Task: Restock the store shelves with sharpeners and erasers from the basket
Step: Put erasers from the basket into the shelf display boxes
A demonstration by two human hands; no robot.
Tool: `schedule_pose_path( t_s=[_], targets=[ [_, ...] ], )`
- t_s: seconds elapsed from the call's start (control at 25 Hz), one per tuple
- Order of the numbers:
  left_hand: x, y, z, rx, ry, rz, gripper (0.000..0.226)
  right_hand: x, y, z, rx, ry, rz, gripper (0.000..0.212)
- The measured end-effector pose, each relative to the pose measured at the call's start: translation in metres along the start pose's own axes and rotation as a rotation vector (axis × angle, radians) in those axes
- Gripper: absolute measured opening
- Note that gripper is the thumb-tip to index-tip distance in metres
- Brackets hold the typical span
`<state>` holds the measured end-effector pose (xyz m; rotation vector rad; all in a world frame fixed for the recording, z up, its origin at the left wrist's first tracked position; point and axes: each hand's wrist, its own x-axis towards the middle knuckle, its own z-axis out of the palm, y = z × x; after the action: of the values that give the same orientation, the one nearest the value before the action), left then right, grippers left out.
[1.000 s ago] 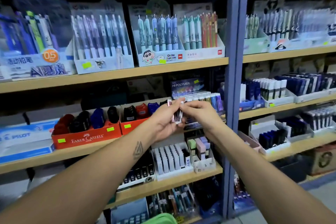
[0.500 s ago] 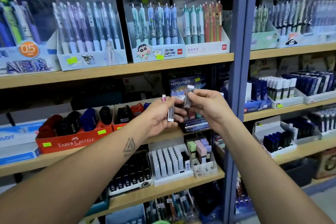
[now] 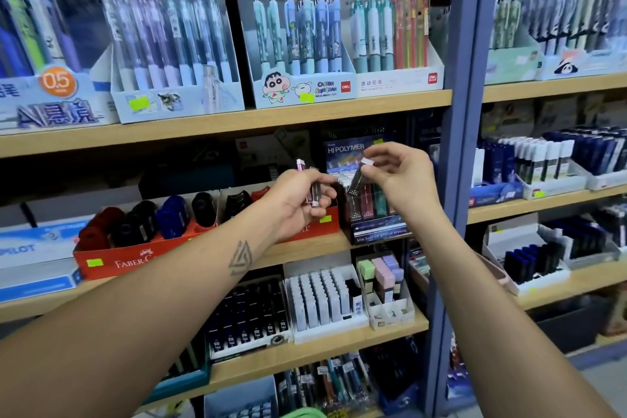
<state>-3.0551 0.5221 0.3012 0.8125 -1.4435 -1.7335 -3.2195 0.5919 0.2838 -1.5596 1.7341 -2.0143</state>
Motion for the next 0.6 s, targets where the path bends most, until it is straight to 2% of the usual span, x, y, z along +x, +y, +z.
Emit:
schedule_pose_path(
  t_s=[0.2,0.36,0.6],
  targets=[
    [-0.001,-0.001,-0.001,-0.01,-0.034,0.0,0.025,0.004,-0.004,0.003,-0.115,-0.081,-0.095,0.017],
    [0.0,-0.004,0.0,0.046,-0.002,0.021,0.012,0.011,-0.004,0.004,-0.224,-0.136,-0.181,0.019],
    [0.008,-0.007,0.006,0.099,0.069,0.155,0.009,0.009,-0.003,0.009,-0.239,-0.08,-0.169,0.025]
  ],
)
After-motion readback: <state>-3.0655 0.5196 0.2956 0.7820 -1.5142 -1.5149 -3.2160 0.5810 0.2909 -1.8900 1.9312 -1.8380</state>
